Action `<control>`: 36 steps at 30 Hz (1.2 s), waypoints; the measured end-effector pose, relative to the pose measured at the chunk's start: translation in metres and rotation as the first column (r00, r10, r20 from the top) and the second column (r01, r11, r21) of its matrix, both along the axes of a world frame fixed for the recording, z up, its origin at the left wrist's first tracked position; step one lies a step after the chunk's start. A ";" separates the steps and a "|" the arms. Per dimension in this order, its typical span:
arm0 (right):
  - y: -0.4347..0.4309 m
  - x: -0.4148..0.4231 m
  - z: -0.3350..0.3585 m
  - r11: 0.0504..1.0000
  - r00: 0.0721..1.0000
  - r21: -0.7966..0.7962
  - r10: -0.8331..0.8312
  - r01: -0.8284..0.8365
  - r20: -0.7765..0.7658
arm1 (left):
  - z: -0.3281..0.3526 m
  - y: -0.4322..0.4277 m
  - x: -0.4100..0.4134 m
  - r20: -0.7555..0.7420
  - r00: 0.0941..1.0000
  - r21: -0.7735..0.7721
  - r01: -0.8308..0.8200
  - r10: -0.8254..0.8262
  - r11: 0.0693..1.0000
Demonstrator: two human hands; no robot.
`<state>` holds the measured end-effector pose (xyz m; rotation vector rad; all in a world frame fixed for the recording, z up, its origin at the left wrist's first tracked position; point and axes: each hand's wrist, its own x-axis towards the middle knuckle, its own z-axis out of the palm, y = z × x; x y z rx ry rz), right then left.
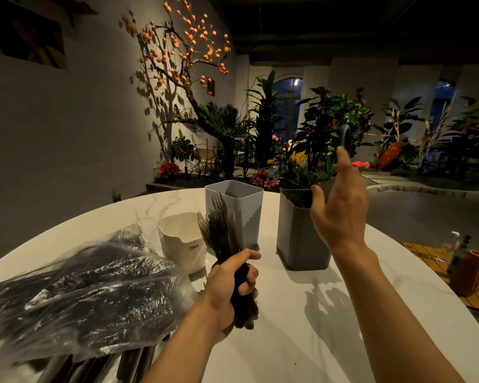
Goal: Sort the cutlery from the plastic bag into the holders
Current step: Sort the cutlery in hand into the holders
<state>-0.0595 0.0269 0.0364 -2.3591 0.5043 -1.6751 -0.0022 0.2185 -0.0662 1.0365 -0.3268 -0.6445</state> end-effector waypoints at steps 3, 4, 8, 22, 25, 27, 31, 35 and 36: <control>0.001 0.002 -0.006 0.992 0.924 0.014 -0.109 0.123 -0.366 | 0.000 0.000 0.000 -0.011 1.000 0.000 0.002 -0.002 1.000; 0.000 0.003 -0.009 0.985 0.860 0.067 -0.107 0.161 -0.498 | 0.000 0.000 -0.001 -0.011 1.000 0.004 0.002 -0.002 1.000; 0.001 0.010 -0.015 0.959 0.808 0.181 -0.075 0.220 -0.584 | 0.001 0.000 0.000 -0.019 1.000 0.002 0.013 -0.013 1.000; 0.088 0.034 -0.033 0.673 0.605 0.609 0.707 -0.419 -0.365 | -0.002 0.000 0.000 0.060 0.997 0.010 -0.043 0.043 0.999; 0.086 0.035 -0.034 0.578 0.594 0.692 0.760 -0.432 -0.265 | -0.001 0.000 0.000 0.061 0.997 0.002 -0.038 0.037 0.999; 0.082 0.032 -0.032 0.537 0.582 0.714 0.782 -0.449 -0.222 | -0.001 0.001 0.001 0.064 0.998 -0.012 -0.012 0.013 1.000; 0.078 0.025 -0.030 0.462 0.577 0.759 0.805 -0.458 -0.141 | -0.002 0.003 0.002 0.059 0.997 -0.057 0.051 -0.048 0.997; 0.074 0.027 -0.027 0.535 0.608 0.737 0.764 -0.414 -0.213 | -0.002 0.003 0.002 0.051 0.998 -0.041 0.045 -0.043 0.998; 0.073 0.026 -0.025 0.537 0.615 0.734 0.760 -0.415 -0.209 | -0.002 0.002 0.002 0.044 0.998 -0.036 0.043 -0.042 0.998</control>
